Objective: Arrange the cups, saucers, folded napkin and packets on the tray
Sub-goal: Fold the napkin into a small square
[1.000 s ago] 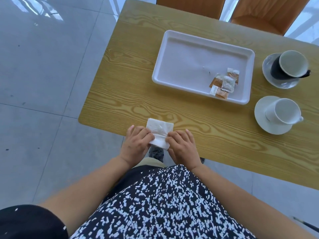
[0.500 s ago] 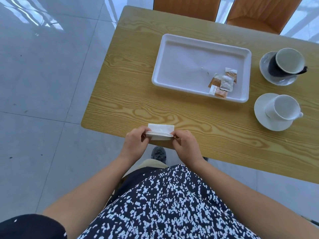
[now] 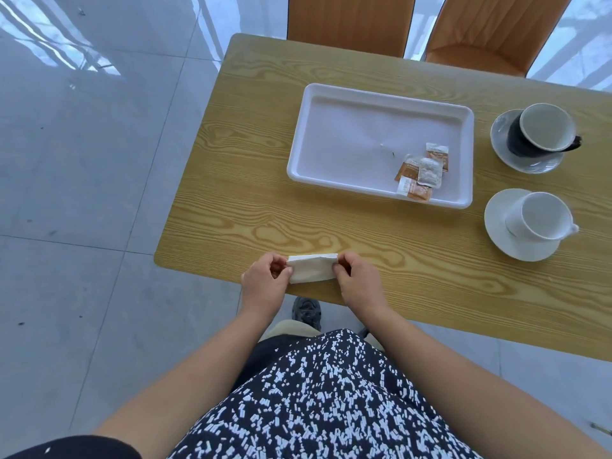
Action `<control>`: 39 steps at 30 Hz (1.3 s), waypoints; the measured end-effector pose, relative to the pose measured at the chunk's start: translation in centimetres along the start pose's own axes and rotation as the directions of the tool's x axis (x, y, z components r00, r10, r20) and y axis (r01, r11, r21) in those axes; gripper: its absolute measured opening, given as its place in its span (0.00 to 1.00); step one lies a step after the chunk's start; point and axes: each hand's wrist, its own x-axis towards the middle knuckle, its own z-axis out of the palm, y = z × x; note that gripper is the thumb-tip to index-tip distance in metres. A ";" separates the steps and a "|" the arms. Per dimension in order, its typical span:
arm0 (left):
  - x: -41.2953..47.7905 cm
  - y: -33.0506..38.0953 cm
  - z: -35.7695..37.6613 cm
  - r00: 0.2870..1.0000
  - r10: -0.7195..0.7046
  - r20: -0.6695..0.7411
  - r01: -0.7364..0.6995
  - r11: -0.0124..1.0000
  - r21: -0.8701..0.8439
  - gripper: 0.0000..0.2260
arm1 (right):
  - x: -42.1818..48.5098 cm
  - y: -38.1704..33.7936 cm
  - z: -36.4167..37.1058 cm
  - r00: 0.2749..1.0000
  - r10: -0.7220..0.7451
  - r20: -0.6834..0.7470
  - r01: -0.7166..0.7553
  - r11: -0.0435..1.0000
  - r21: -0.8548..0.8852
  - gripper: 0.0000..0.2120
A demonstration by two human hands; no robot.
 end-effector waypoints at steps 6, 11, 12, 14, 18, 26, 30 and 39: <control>0.5 0.4 0.5 0.997 -0.073 -0.024 0.072 0.997 -0.042 0.05 | 0.1 0.1 0.1 0.999 -0.022 -0.029 0.020 0.997 -0.070 0.04; 0.5 0.7 0.6 0.997 -0.078 -0.021 0.077 0.995 -0.058 0.08 | 0.7 0.2 -0.1 0.999 -0.023 -0.039 0.017 0.990 -0.139 0.07; 0.4 0.8 0.7 0.998 -0.061 -0.019 0.060 0.997 -0.053 0.09 | 0.8 0.3 -0.1 0.999 -0.019 -0.039 0.014 0.990 -0.138 0.07; 0.3 0.8 0.9 1.000 -0.008 -0.023 0.007 0.999 -0.040 0.11 | 0.8 0.3 -0.1 0.999 -0.025 -0.040 0.019 0.991 -0.136 0.07; 0.7 0.6 1.1 0.998 0.063 -0.028 -0.062 0.998 0.027 0.11 | 0.7 0.5 -0.2 0.997 -0.061 -0.041 0.055 0.990 -0.133 0.07; 1.1 0.1 1.7 0.989 0.145 -0.010 -0.139 0.967 0.211 0.13 | 0.4 0.6 0.0 0.994 -0.093 -0.050 0.081 0.976 -0.203 0.06; 1.0 -0.4 1.6 0.982 0.190 -0.008 -0.183 0.956 0.228 0.13 | 0.7 0.5 -0.1 0.995 -0.045 -0.087 0.033 0.990 -0.135 0.02; 0.8 0.2 1.2 0.951 0.298 0.081 -0.305 0.868 0.391 0.15 | 1.4 0.1 -0.1 0.996 -0.037 -0.077 0.018 0.972 -0.235 0.03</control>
